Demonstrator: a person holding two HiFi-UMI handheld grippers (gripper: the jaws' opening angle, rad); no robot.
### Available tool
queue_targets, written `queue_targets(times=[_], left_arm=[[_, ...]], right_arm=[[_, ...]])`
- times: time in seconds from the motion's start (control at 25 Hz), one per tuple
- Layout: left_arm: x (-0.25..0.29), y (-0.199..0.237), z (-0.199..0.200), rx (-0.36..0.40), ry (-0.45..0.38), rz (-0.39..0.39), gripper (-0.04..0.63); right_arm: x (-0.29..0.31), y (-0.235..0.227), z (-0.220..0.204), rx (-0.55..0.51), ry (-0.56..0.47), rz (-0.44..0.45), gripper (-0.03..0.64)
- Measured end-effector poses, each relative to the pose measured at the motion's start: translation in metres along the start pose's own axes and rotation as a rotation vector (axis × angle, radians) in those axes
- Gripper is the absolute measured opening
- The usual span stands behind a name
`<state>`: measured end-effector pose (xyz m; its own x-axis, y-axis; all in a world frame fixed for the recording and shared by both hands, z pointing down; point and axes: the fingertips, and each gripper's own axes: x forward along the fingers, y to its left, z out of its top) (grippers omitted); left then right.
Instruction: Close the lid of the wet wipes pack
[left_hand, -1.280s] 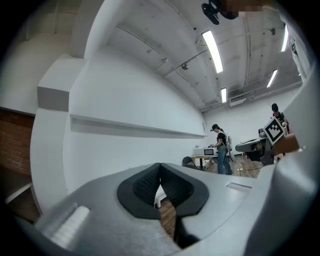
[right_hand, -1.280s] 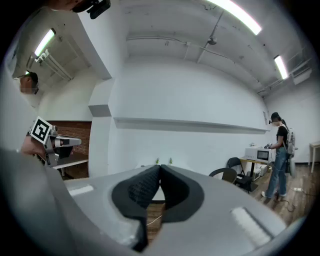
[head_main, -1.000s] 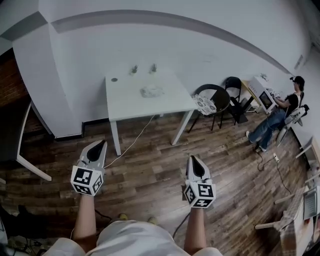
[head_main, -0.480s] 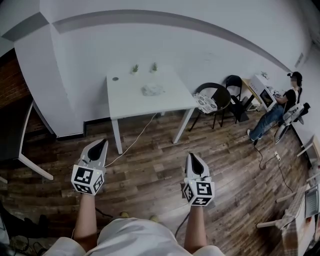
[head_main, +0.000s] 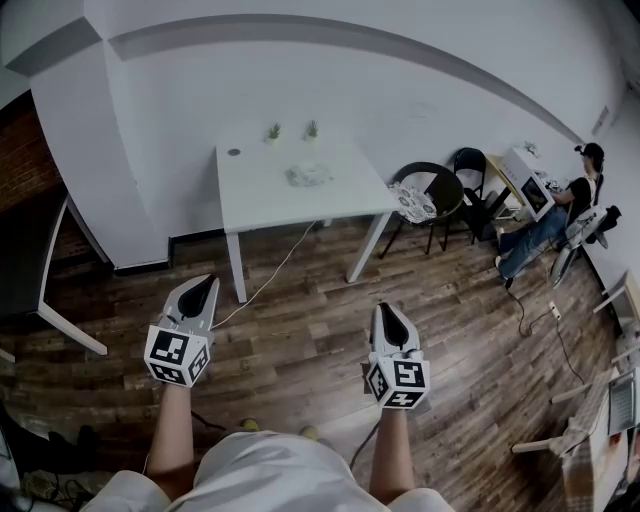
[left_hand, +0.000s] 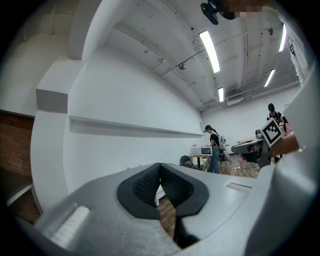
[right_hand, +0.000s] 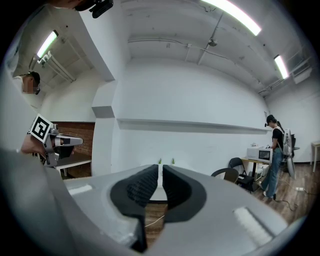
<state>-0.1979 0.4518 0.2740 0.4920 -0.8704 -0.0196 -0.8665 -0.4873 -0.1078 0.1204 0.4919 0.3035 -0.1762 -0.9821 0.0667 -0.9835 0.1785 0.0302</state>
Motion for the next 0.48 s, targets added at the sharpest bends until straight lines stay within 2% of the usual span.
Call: queue_targets(times=[0.16, 0.24, 0.48], left_arm=[[-0.002, 0.005, -0.001, -0.002, 0.001, -0.008, 0.006], [-0.002, 0.005, -0.001, -0.002, -0.002, -0.013, 0.007], [-0.001, 0.014, -0.004, -0.008, -0.008, -0.023, 0.007]], right_arm=[[0.002, 0.01, 0.002, -0.005, 0.001, 0.007, 0.037], [0.003, 0.012, 0.002, -0.007, 0.003, 0.012, 0.088], [0.006, 0.019, 0.001, -0.01, 0.008, -0.002, 0.115]])
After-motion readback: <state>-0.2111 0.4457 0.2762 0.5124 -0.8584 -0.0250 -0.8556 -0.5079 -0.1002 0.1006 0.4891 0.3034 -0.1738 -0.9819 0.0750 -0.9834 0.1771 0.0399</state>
